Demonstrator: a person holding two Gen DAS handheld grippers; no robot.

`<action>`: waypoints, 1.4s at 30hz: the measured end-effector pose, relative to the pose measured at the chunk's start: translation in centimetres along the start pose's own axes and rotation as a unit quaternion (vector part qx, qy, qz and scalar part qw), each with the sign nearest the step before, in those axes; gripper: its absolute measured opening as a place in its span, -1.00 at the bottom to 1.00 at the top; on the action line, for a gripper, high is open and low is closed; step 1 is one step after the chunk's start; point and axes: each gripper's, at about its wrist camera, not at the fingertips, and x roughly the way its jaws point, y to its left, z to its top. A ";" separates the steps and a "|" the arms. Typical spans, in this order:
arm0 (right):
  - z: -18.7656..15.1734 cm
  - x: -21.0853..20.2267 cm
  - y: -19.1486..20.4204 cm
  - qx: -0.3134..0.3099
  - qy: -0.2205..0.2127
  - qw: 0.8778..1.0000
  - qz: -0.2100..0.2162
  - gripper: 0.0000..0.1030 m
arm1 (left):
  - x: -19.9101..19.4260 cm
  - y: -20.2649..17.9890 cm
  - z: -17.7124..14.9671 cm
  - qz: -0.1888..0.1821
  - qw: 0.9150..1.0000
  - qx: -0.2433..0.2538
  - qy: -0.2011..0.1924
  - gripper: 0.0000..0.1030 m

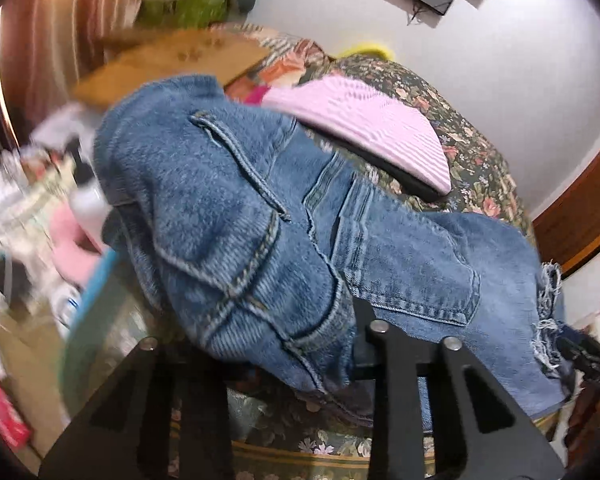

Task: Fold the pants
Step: 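Raise the waistband high with the left gripper, folding the jeans over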

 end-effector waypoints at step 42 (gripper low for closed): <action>-5.8 -3.6 -6.6 0.113 0.000 0.994 0.001 0.31 | -10.4 -26.7 2.4 -0.163 0.925 0.307 -0.154 -0.54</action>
